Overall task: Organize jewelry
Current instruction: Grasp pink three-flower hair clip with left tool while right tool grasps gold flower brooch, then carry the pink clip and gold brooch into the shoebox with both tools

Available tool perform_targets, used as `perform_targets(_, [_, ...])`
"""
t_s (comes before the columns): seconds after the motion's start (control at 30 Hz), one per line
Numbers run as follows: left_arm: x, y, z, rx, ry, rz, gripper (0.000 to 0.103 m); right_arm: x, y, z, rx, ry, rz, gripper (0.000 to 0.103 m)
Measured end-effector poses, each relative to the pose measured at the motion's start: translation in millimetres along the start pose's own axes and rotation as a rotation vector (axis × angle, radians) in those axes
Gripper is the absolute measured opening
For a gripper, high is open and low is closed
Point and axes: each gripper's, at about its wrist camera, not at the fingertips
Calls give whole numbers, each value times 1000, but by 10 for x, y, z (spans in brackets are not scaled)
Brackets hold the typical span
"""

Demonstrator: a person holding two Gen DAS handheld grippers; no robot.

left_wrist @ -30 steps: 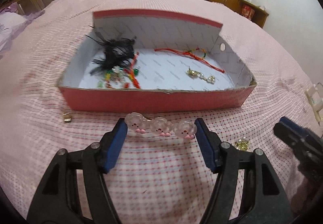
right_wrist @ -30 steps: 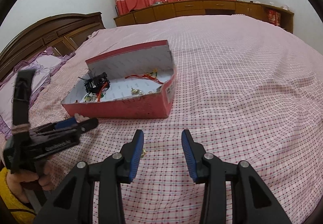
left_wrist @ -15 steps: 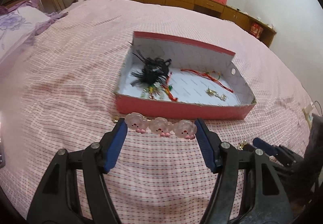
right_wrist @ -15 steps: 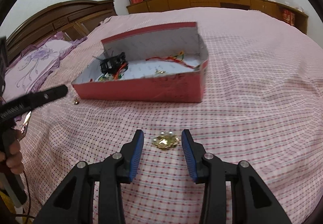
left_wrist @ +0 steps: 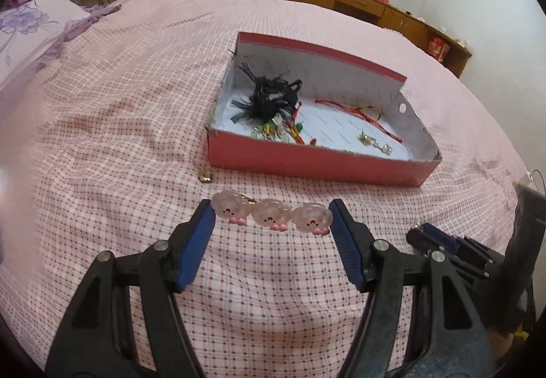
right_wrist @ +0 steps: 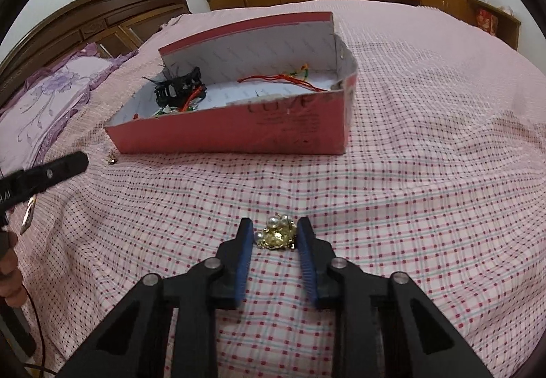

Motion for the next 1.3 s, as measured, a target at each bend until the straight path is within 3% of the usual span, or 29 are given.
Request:
perform_targets(0.07, [0, 14, -41, 12, 6, 2, 61, -16, 2, -9, 1, 4, -10, 22])
perform_targets(0.9, [-118, -14, -130, 30, 22, -28, 61, -637, -73, 115, -31, -84, -123, 22])
perform_targets(1.3, [-142, -290, -129, 36, 19, -83, 61, -719, -306, 321, -71, -114, -175, 22])
Point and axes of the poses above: each gripper's, at about its wrist camera, not at the fingertips, and x roughly the way its jaws point, z to its left, y to its underside, and after that the axes turned 13 degrees about x, right-handed
